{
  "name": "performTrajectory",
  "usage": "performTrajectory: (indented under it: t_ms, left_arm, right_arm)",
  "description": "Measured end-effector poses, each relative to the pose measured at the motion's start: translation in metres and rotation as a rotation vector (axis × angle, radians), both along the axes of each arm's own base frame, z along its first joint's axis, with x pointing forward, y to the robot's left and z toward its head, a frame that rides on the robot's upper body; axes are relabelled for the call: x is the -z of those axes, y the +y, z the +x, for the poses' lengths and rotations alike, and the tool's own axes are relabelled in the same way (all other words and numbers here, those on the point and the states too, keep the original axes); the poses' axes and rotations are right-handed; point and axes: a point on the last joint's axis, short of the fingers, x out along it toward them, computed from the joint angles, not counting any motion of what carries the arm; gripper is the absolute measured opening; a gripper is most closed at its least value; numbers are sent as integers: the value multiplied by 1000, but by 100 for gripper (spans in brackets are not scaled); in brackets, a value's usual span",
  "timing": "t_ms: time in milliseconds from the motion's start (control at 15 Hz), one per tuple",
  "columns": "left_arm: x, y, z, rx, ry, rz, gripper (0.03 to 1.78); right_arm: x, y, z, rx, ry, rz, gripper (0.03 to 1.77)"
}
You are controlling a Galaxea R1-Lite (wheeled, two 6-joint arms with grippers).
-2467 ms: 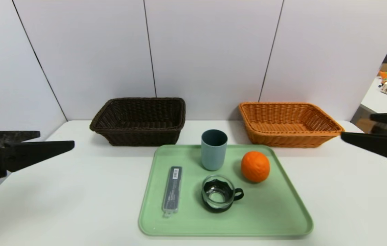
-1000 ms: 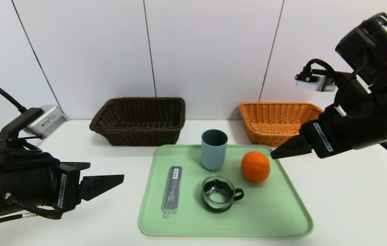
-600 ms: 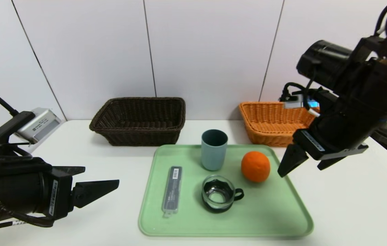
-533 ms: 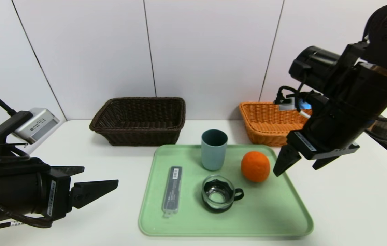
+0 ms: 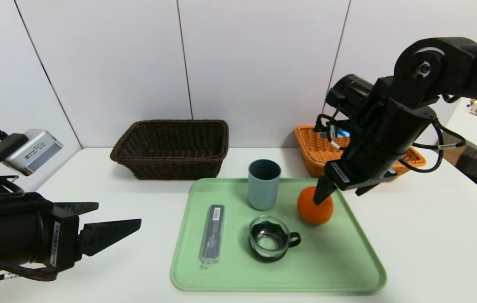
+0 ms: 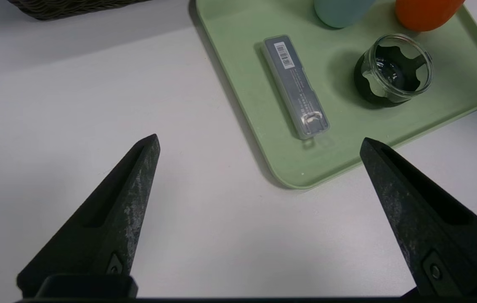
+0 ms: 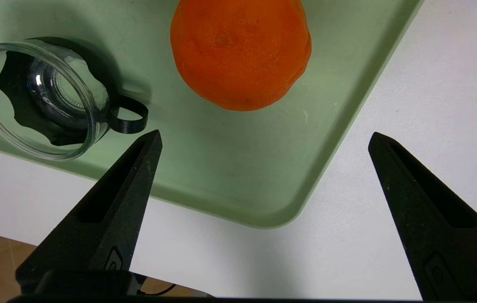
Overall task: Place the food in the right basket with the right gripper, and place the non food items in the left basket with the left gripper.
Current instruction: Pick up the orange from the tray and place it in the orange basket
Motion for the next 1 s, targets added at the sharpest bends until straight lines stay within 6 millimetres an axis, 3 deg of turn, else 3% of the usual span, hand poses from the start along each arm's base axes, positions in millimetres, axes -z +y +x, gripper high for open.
performTrajectory:
  t_ms: [1000]
  left_arm:
    - [-1,2,-3,-11,-14,2,169]
  right_arm:
    - [28,31,15,-64,1,-2,170]
